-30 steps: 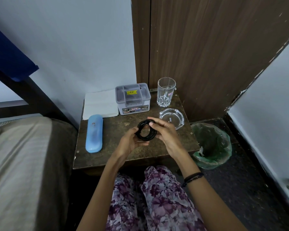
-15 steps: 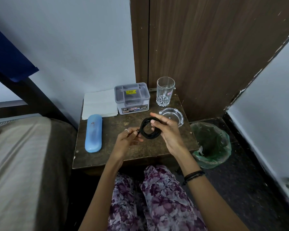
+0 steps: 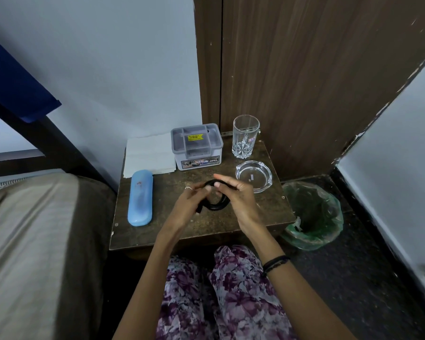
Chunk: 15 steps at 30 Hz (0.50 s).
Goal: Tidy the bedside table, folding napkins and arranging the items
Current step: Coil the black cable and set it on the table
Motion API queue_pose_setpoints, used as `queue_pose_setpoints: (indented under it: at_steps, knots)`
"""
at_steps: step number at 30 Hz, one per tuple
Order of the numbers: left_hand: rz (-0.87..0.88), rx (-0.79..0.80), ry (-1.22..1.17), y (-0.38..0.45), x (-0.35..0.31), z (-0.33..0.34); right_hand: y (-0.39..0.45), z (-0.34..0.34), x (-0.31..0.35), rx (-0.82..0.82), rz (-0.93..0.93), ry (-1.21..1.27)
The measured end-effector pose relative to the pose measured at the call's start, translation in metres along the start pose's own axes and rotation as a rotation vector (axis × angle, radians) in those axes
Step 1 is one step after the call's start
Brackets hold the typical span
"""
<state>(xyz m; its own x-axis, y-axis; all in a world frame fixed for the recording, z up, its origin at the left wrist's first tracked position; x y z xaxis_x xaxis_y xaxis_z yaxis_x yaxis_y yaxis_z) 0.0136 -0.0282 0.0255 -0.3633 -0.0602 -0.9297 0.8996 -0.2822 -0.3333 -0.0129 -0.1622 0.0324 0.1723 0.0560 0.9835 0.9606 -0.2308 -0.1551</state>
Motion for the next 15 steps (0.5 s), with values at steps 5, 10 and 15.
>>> queue_pose_setpoints:
  at_steps: [5, 10, 15]
  knots:
    - [0.067, -0.108, -0.019, 0.004, -0.001, -0.001, 0.008, 0.002, -0.003, 0.101, 0.055, -0.139]
    - [0.038, -0.196, -0.19, 0.01, -0.001, -0.01, 0.019, 0.011, -0.01, 0.159, 0.064, -0.229]
    - [0.146, -0.363, 0.09, 0.02, 0.002, -0.033, 0.034, 0.031, -0.024, 0.111, 0.163, -0.15]
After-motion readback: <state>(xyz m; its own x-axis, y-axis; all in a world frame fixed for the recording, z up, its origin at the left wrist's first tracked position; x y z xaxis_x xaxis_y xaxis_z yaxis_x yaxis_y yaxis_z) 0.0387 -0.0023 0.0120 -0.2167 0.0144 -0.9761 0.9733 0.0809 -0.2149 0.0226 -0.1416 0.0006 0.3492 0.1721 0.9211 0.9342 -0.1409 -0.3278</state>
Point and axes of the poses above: each hand's wrist, its own y-axis towards the middle knuckle, its own z-axis out of the palm, x = y × z, the point moved 2 cm from there along y, towards the middle knuckle, and after that the axes turned 15 degrees about -y, right-handed, at the moved point
